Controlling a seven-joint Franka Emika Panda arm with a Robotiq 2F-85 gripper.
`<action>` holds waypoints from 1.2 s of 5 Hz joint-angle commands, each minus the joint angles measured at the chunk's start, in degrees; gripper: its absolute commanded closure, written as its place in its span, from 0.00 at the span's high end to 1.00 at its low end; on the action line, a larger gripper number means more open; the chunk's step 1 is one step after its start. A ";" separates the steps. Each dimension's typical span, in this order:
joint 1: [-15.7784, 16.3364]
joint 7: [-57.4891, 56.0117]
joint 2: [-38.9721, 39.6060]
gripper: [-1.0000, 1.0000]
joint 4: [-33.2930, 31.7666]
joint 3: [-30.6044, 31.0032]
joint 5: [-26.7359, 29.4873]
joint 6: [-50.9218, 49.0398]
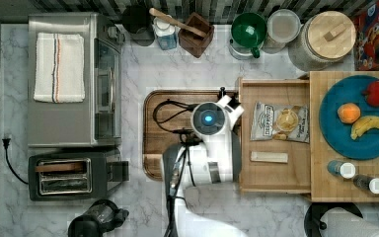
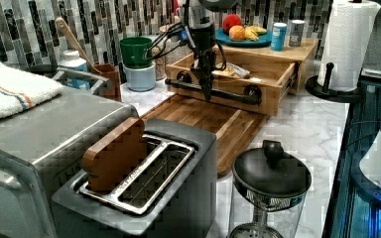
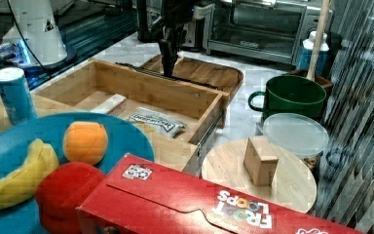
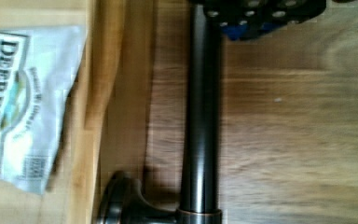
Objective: Close the drawer.
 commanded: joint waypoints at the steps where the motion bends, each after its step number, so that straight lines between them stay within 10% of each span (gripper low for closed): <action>1: -6.12 -14.86 1.16 0.00 6.07 -4.72 -0.74 2.86; 6: -18.88 -25.28 8.07 0.00 15.97 -9.18 0.83 4.34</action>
